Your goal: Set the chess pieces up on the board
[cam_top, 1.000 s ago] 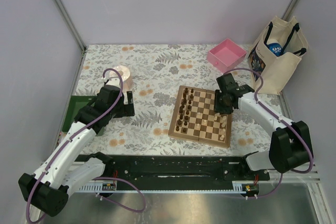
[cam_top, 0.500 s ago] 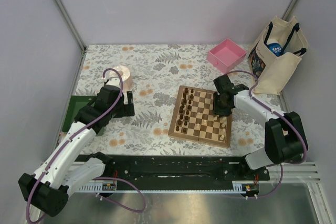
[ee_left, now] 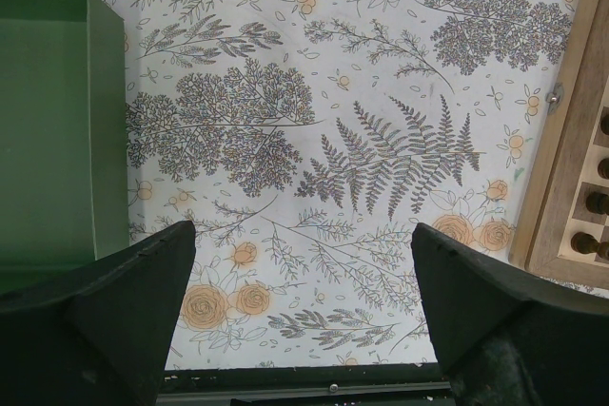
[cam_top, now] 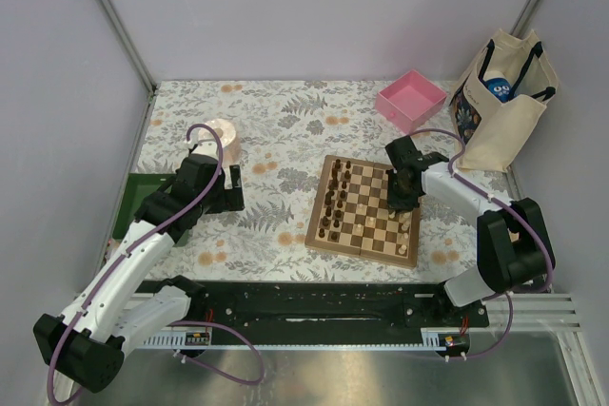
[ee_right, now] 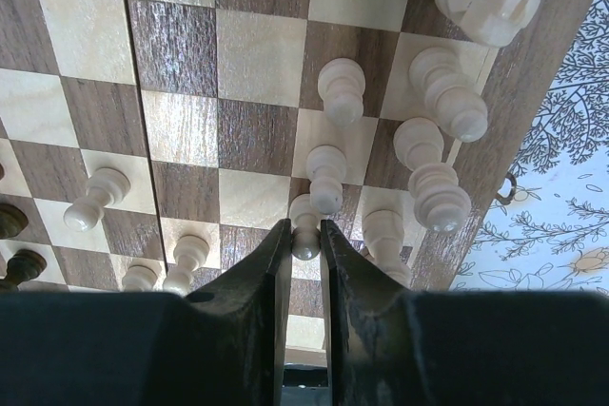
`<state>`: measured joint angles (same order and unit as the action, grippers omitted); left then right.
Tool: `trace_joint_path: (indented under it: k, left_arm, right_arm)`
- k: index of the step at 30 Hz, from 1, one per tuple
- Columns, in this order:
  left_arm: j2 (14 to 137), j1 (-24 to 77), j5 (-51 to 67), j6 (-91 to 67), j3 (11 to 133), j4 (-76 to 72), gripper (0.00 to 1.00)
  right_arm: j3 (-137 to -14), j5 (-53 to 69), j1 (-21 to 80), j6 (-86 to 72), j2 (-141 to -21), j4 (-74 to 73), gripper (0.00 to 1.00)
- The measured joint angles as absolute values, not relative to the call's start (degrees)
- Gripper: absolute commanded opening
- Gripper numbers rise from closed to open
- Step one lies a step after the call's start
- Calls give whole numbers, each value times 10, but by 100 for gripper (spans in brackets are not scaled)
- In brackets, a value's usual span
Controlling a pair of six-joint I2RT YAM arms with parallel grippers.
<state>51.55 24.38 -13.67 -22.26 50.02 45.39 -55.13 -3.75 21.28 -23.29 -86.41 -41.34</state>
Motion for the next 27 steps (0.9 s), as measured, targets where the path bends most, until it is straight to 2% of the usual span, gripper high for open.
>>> trace_joint_path:
  k: [23,27]
  left_arm:
    - [515,244,-136,-223,500,454,99]
    - [515,244,-136,-223,500,454,99]
  right_arm:
    - [-550,-51,213,-225,-860,-419,23]
    - [-550,-50,213,-224,-860,-419,29]
